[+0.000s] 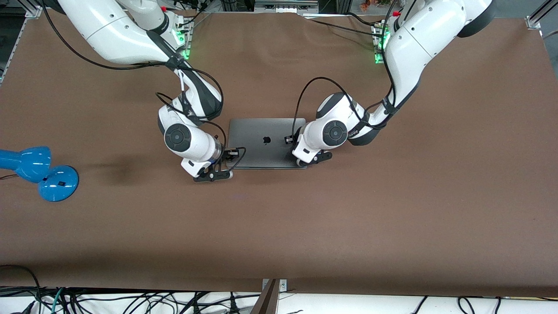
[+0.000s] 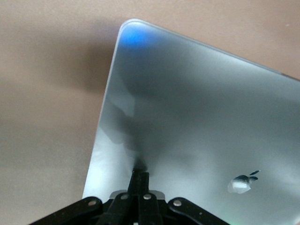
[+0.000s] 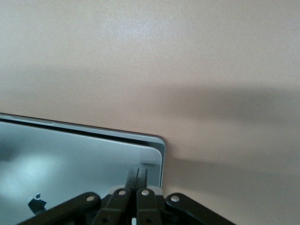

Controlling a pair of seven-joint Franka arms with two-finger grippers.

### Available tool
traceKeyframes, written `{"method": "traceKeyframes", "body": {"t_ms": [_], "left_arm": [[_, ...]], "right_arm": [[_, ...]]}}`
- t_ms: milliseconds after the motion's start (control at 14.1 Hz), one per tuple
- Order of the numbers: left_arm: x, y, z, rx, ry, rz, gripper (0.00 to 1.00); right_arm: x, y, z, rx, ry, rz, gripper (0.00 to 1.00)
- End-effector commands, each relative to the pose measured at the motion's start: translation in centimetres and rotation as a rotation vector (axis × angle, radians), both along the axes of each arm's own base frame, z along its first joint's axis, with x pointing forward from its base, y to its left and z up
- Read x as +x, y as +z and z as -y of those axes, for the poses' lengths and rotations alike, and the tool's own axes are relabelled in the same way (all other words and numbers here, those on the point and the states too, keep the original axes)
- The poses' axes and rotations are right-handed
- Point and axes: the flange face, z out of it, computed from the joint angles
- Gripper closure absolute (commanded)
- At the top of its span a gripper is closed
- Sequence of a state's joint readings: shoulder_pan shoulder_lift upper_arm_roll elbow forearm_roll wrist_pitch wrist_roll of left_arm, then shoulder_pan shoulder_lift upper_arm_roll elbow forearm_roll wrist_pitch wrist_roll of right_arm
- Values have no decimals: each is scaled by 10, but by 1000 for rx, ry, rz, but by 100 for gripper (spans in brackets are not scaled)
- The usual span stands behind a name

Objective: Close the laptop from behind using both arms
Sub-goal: 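Press the screen down onto the keyboard with both grippers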

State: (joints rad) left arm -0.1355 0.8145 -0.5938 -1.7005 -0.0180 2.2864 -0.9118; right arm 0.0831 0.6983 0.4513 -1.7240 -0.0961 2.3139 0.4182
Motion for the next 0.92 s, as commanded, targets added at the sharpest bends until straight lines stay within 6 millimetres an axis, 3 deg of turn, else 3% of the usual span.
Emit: {"method": "traceKeyframes", "body": {"t_ms": [0, 284, 640, 853], "left_arm": [[2, -10, 6, 23, -25, 29, 100], [4, -17, 7, 8, -10, 53, 100], [5, -17, 7, 6, -10, 57, 100], [6, -16, 6, 6, -8, 59, 100]], "right_arm": [[5, -5, -7, 8, 19, 23, 100], [4, -19, -10, 11, 33, 44, 100], [4, -18, -12, 12, 37, 45, 100], [10, -3, -11, 21, 20, 56, 100]]}}
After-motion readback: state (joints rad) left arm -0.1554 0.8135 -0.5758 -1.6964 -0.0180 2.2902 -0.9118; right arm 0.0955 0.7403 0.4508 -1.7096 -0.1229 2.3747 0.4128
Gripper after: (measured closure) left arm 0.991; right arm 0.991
